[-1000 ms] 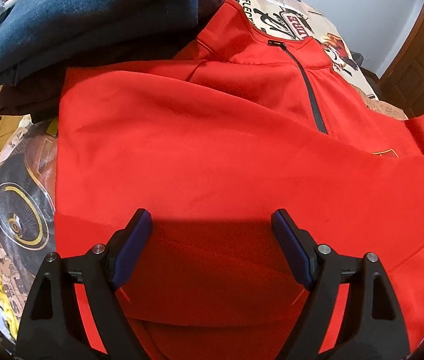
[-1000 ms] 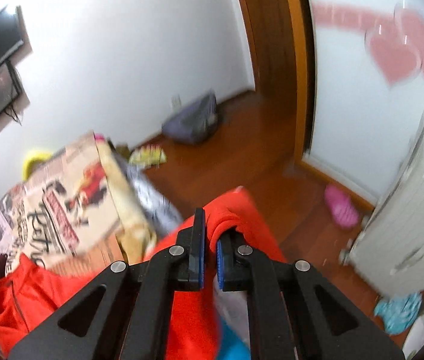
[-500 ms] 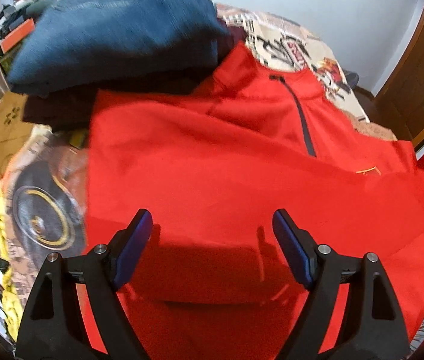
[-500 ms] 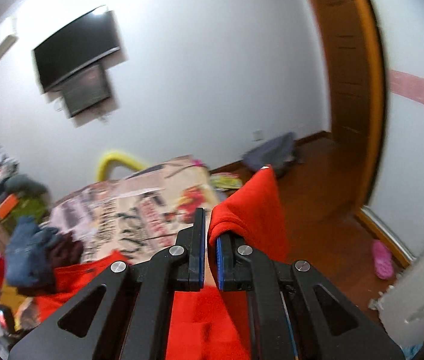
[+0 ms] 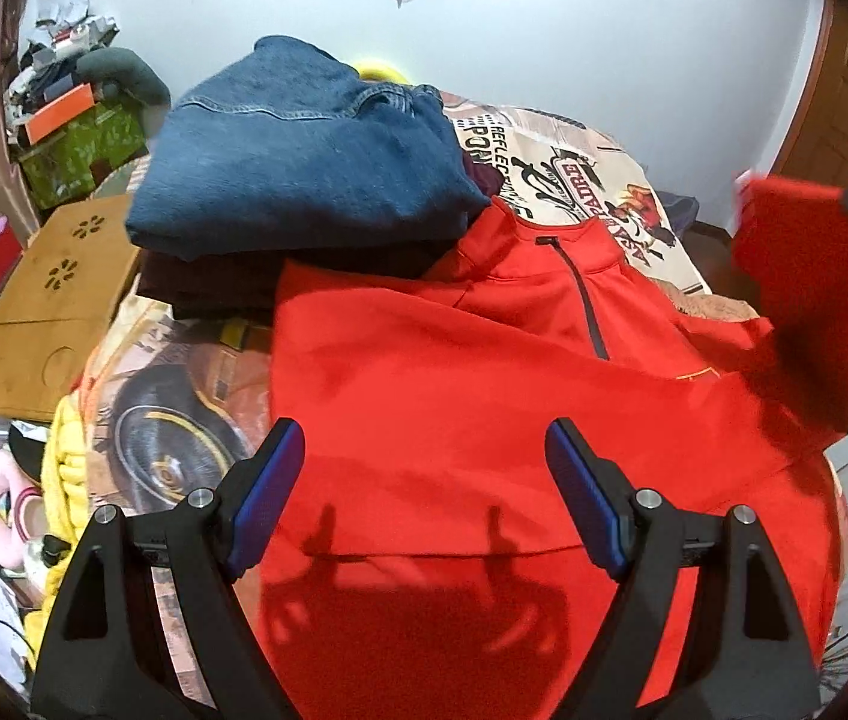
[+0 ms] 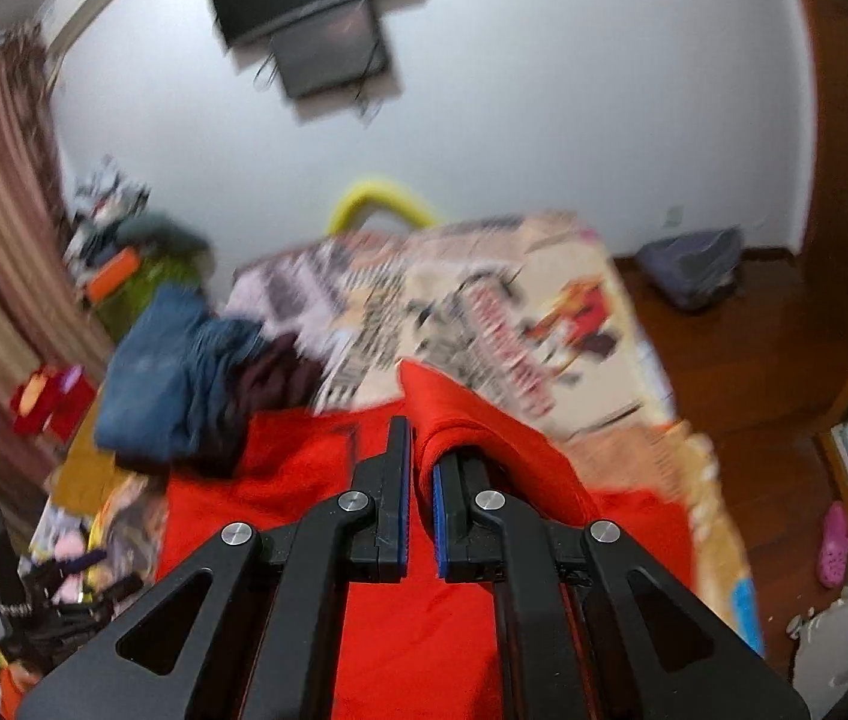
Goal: Fold large clothes
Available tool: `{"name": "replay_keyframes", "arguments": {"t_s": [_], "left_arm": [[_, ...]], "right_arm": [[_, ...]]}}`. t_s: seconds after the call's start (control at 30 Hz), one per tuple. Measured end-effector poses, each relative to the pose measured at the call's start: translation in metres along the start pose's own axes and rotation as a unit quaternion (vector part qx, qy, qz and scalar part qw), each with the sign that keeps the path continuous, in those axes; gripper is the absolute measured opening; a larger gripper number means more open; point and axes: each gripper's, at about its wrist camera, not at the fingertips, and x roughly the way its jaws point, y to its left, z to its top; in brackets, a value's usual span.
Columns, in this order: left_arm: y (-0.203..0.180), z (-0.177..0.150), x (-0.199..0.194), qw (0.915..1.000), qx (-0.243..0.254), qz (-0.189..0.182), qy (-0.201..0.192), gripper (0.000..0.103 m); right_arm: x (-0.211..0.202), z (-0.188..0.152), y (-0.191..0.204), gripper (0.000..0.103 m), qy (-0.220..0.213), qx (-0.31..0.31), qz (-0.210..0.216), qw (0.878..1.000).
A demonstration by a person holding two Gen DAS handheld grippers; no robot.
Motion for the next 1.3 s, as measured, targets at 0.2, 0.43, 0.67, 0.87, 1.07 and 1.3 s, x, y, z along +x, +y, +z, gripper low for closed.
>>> {"name": "replay_keyframes", "arguments": {"t_s": [0.2,0.43,0.67,0.87,1.07,1.3], "left_arm": [[0.007,-0.013,-0.002,0.9999,0.008,-0.001,0.012,0.082],[0.010,-0.024,0.001,0.9997,0.003,0.005,0.025,0.082],[-0.003,-0.026,0.007,0.9992,0.015,0.004,0.037,0.082],[-0.027,-0.018,0.008,0.9984,0.044,0.002,0.035,0.082],[-0.071,0.000,0.014,0.9958,0.085,-0.013,0.031,0.082],[-0.139,0.009,0.041,0.9870,0.149,-0.039,0.048,0.082]], "right_arm": [[0.062,-0.050,0.038,0.005,0.107,-0.049,0.023,0.993],[0.093,-0.109,0.063,0.006,0.201,-0.098,0.027,0.974],[0.096,-0.130,0.062,0.011,0.268,-0.117,0.044,0.955],[0.075,-0.132,0.054,0.035,0.289,-0.099,0.087,0.948],[0.028,-0.115,0.034,0.035,0.213,-0.128,0.052,0.967],[-0.013,-0.094,-0.010,0.037,0.126,-0.121,-0.021,0.984]]}}
